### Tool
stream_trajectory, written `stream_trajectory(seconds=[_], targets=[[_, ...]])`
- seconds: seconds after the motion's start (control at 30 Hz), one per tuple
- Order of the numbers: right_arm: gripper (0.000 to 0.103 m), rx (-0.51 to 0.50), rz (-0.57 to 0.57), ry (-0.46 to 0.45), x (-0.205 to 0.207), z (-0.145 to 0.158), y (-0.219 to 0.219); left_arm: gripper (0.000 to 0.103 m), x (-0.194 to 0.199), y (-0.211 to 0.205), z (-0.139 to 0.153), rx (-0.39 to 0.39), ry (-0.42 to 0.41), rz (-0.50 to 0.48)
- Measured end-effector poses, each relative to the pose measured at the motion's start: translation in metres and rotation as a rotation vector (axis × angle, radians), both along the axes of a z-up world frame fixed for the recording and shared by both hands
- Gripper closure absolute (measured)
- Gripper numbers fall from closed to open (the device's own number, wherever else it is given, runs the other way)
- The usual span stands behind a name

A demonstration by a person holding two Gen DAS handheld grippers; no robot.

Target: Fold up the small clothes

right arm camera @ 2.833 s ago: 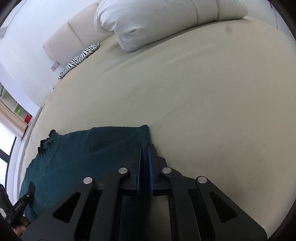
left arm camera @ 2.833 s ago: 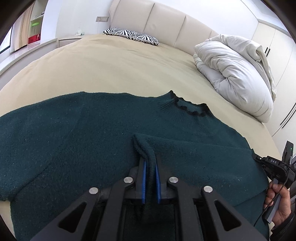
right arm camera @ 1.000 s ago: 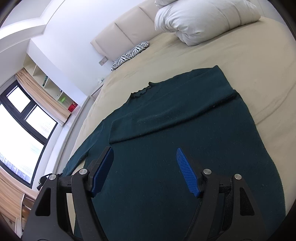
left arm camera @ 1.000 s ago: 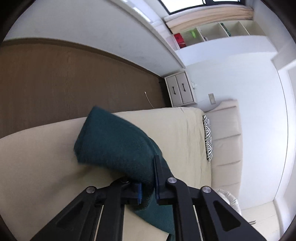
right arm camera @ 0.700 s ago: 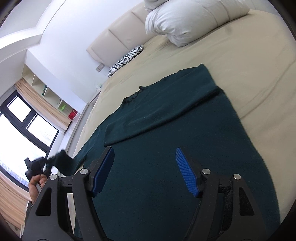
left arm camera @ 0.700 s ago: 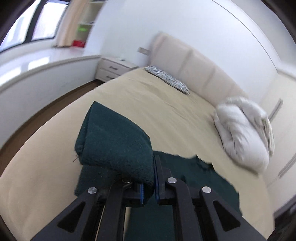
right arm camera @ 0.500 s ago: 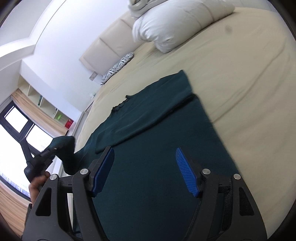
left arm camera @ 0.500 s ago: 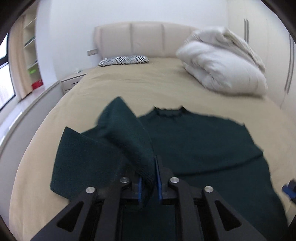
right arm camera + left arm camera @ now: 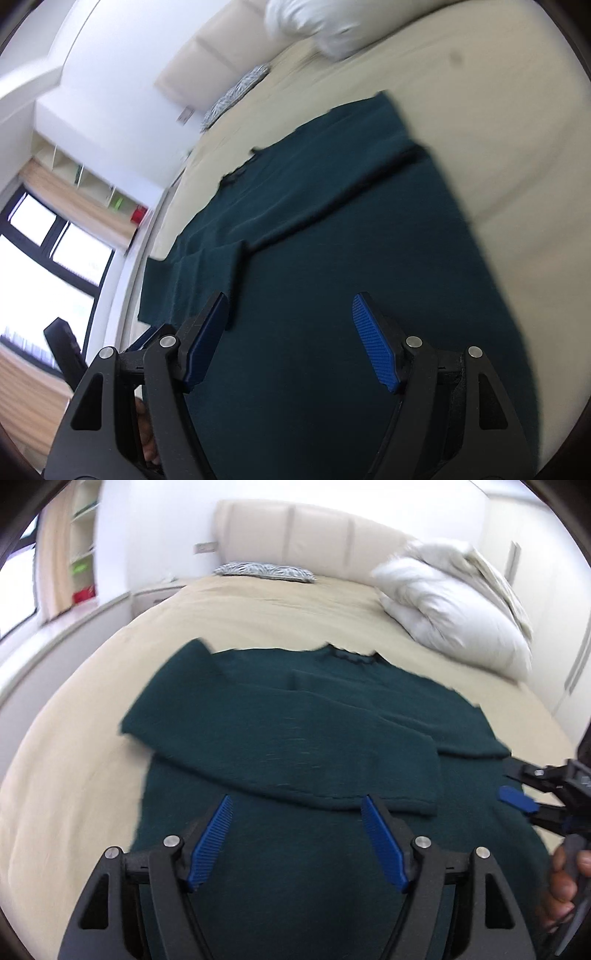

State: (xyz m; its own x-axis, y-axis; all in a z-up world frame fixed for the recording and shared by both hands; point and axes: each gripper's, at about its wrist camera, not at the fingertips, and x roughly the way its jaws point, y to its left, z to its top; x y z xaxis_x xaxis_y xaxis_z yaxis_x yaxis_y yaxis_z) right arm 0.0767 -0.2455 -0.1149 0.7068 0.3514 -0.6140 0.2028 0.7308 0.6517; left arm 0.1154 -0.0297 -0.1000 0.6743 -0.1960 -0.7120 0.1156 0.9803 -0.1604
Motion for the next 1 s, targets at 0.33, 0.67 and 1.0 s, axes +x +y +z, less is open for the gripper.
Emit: stream_trajectory(seconds=[0.33,0.67,1.0], targets=[[0.053,-0.133,0.155,0.140,0.129,-0.019,0.088,0.028,0.003,0.084,-0.004,-0.144,0.021,0.172],[0.097,-0.412,0.284,-0.014,0.128,0.052,0.115,0.028,0.026,0.119,0.015,-0.184,-0.021,0.241],[0.096,-0.453,0.233,-0.047,0.177,0.057,0.041,0.023,0.101,0.113,0.014,-0.088,0.013,0.263]])
